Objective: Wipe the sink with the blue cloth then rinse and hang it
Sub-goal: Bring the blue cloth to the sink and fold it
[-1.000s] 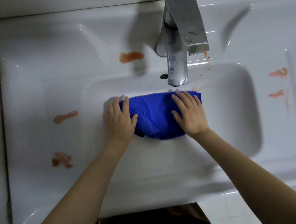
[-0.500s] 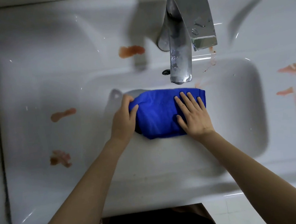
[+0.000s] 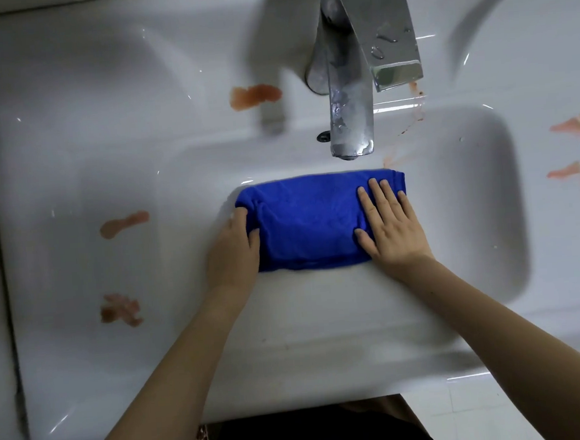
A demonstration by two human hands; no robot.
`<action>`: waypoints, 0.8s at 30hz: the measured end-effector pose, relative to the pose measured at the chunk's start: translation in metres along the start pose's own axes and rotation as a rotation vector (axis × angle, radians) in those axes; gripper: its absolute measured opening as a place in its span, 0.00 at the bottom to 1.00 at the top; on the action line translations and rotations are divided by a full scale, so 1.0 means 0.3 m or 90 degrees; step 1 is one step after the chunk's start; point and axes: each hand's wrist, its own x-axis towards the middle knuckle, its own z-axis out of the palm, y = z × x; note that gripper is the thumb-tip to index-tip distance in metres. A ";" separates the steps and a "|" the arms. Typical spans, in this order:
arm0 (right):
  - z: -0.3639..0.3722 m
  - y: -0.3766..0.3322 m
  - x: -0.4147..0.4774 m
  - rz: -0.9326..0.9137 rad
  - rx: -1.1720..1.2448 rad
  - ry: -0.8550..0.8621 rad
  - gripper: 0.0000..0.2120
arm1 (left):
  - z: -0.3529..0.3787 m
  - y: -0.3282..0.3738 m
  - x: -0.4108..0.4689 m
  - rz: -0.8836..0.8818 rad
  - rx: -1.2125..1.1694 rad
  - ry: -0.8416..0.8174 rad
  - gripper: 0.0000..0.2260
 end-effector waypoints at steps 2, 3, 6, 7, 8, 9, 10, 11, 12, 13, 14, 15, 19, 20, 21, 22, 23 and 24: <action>-0.013 0.008 0.006 -0.014 -0.001 -0.011 0.33 | -0.009 0.025 0.009 -0.031 -0.118 -0.016 0.10; -0.026 0.018 0.004 -0.017 0.007 -0.012 0.33 | -0.014 0.040 0.010 -0.046 -0.186 -0.012 0.07; -0.074 0.089 -0.034 0.027 -0.003 0.030 0.32 | -0.023 0.117 -0.008 0.008 -0.262 0.011 0.04; -0.088 0.122 -0.055 0.047 -0.018 0.055 0.31 | -0.015 0.155 -0.018 0.026 -0.275 -0.001 0.04; -0.097 0.156 -0.077 0.061 -0.033 0.075 0.31 | -0.001 0.200 -0.030 0.041 -0.293 -0.020 0.04; -0.100 0.187 -0.097 0.065 -0.047 0.088 0.30 | 0.021 0.246 -0.041 0.061 -0.308 -0.041 0.04; -0.099 0.212 -0.111 0.059 -0.063 0.101 0.29 | 0.050 0.290 -0.049 0.085 -0.315 -0.060 0.05; -0.094 0.230 -0.119 0.048 -0.079 0.114 0.29 | 0.084 0.332 -0.050 0.108 -0.315 -0.077 0.06; -0.086 0.240 -0.122 0.040 -0.092 0.125 0.29 | 0.122 0.368 -0.048 0.121 -0.311 -0.095 0.08; -0.081 0.242 -0.120 0.037 -0.100 0.133 0.29 | 0.160 0.400 -0.042 0.123 -0.306 -0.113 0.11; -0.076 0.242 -0.115 0.035 -0.104 0.142 0.29 | 0.197 0.426 -0.035 0.115 -0.300 -0.131 0.12; -0.071 0.243 -0.112 0.033 -0.107 0.153 0.29 | 0.236 0.447 -0.027 0.104 -0.285 -0.146 0.14; -0.062 0.247 -0.109 0.018 -0.119 0.189 0.28 | 0.336 0.505 -0.003 0.125 -0.115 -0.240 0.23; -0.062 0.250 -0.108 0.016 -0.121 0.194 0.28 | 0.334 0.513 0.002 0.130 -0.087 -0.260 0.24; -0.062 0.250 -0.109 0.015 -0.121 0.196 0.28 | 0.321 0.513 0.006 0.127 -0.092 -0.272 0.23; -0.061 0.248 -0.111 0.016 -0.119 0.197 0.28 | 0.297 0.505 0.006 0.126 -0.116 -0.266 0.21; -0.061 0.247 -0.113 0.015 -0.118 0.198 0.28 | 0.271 0.486 0.004 0.131 -0.135 -0.233 0.18; -0.061 0.248 -0.114 0.014 -0.116 0.200 0.29 | 0.244 0.461 0.002 0.133 -0.140 -0.175 0.15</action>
